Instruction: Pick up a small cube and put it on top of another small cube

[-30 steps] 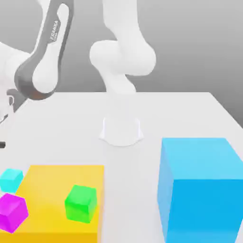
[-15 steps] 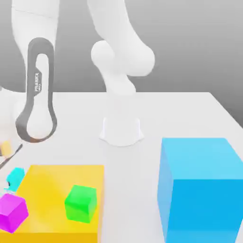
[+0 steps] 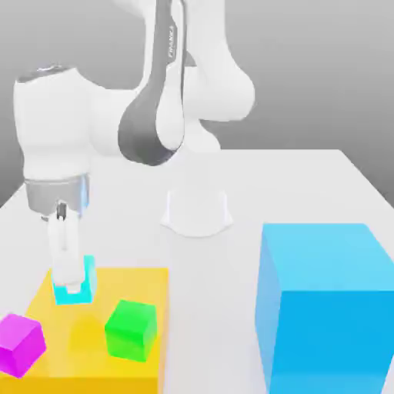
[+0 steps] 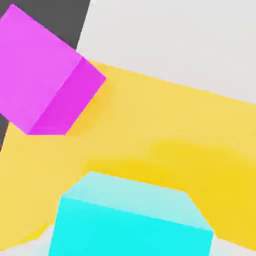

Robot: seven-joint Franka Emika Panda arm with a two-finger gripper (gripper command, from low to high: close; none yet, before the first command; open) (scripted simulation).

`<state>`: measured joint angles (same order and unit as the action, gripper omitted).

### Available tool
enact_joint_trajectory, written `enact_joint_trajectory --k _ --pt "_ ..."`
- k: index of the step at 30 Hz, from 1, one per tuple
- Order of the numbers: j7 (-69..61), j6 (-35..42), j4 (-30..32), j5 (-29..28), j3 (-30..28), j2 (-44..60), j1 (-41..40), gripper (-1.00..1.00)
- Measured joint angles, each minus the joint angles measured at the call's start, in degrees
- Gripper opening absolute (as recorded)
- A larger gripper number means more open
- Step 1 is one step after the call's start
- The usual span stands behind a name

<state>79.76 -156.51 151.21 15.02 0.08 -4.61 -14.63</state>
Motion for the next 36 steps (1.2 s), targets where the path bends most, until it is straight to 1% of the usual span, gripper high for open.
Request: enact_joint_trajectory --k 4,11,14,17,19,24,28,32,35,36 --pt "-6.1 0.3 2.0 4.0 3.9 -5.5 7.2 -1.0" --pt "-17.1 0.4 6.5 9.9 10.9 -14.8 23.8 -1.0" --pt "-21.8 0.2 9.2 11.3 14.1 -18.5 31.8 -1.0" --pt "-24.8 0.0 12.5 10.7 17.8 -21.0 37.3 -1.0" --pt "-25.1 1.0 14.3 7.8 19.4 -19.8 36.8 -1.0" --pt "-25.0 4.2 17.0 -0.9 21.4 -13.3 30.8 -1.0" --pt "-22.8 0.4 17.1 -5.4 22.9 -8.0 27.9 -1.0" --pt "-20.0 -5.2 17.0 -9.6 24.4 -2.2 25.3 -1.0" --pt "-17.2 -9.9 17.1 -13.7 24.3 2.6 24.2 -1.0" --pt "-16.6 -11.0 17.1 -14.6 24.2 3.7 24.1 1.0"
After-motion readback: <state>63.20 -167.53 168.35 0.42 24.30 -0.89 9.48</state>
